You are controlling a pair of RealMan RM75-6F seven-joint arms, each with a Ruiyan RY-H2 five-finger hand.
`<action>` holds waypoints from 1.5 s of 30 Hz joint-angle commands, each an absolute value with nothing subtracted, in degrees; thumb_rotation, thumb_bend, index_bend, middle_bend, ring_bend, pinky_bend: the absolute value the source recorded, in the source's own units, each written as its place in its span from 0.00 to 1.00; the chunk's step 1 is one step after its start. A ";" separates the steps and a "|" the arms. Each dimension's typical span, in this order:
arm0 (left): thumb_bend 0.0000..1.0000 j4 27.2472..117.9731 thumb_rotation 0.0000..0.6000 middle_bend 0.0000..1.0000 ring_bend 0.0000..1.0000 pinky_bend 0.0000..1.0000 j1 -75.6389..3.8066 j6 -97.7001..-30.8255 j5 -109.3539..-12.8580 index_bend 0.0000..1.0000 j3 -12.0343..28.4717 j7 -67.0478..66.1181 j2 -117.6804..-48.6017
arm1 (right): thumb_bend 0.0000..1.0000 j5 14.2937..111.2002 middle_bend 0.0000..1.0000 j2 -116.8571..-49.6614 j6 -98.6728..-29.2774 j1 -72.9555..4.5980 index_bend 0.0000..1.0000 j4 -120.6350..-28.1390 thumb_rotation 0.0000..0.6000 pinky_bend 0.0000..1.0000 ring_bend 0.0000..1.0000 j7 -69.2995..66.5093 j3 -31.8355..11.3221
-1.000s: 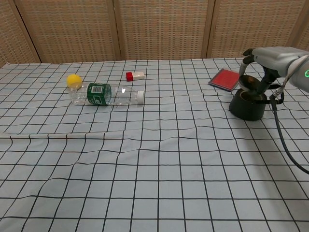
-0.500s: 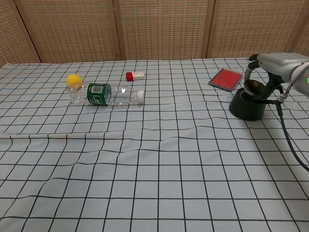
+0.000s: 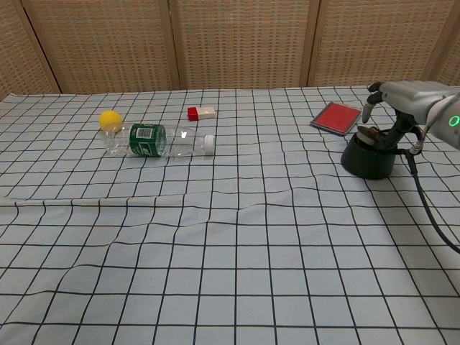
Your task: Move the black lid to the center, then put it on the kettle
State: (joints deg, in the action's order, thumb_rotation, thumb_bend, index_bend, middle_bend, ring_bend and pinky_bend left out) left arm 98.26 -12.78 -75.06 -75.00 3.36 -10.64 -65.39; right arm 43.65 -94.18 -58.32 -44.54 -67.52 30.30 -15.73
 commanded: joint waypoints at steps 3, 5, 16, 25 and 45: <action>0.07 98.34 1.00 0.00 0.00 0.00 -12.83 -74.79 -74.96 0.00 3.35 -10.50 -65.24 | 0.31 44.12 0.00 -94.82 -57.83 -44.48 0.31 -66.49 1.00 0.00 0.00 30.12 -15.54; 0.07 98.37 1.00 0.00 0.00 0.00 -12.85 -74.69 -74.91 0.00 3.36 -10.50 -65.21 | 0.28 44.39 0.00 -94.86 -57.85 -44.39 0.28 -66.51 1.00 0.00 0.00 29.96 -15.57; 0.07 98.78 1.00 0.00 0.00 0.00 -12.89 -74.28 -74.94 0.00 3.27 -10.45 -64.85 | 0.25 47.29 0.00 -91.40 -62.43 -42.39 0.17 -73.80 1.00 0.00 0.00 31.11 -15.27; 0.07 99.33 1.00 0.00 0.00 0.00 -12.76 -74.40 -75.82 0.00 2.82 -10.68 -64.72 | 0.38 48.52 0.00 -89.05 -64.91 -39.76 0.21 -80.21 1.00 0.00 0.00 33.49 -12.70; 0.07 99.97 1.00 0.00 0.00 0.00 -12.49 -74.41 -76.52 0.00 2.68 -9.32 -63.82 | 0.54 47.36 0.00 -91.85 -64.39 -40.11 0.26 -79.75 1.00 0.00 0.00 36.75 -12.32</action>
